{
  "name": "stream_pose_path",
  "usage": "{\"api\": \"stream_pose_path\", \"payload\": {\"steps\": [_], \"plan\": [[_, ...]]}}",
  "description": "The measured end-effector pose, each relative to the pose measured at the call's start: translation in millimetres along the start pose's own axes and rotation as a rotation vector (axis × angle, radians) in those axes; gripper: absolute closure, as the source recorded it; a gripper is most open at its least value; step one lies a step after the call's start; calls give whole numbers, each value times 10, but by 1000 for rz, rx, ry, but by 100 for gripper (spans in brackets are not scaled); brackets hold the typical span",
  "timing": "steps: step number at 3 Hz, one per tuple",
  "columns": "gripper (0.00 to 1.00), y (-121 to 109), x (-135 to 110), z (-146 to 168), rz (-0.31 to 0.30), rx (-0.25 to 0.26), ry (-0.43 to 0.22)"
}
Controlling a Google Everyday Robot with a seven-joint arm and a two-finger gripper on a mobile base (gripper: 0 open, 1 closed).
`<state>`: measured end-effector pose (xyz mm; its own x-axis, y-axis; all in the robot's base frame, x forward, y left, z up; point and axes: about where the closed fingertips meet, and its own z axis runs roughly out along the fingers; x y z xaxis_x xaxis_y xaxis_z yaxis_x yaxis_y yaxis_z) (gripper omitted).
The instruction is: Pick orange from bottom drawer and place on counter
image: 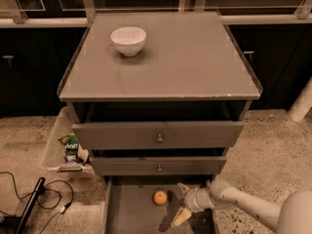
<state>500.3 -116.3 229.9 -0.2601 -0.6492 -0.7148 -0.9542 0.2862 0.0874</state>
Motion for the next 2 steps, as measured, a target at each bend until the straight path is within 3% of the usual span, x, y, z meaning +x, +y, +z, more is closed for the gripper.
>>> {"api": "stream_pose_path", "payload": {"steps": [1,2], "plan": [[0,-269,117,222,-21,70,-66],[0,-505,140,389,-60,107,-118]]}}
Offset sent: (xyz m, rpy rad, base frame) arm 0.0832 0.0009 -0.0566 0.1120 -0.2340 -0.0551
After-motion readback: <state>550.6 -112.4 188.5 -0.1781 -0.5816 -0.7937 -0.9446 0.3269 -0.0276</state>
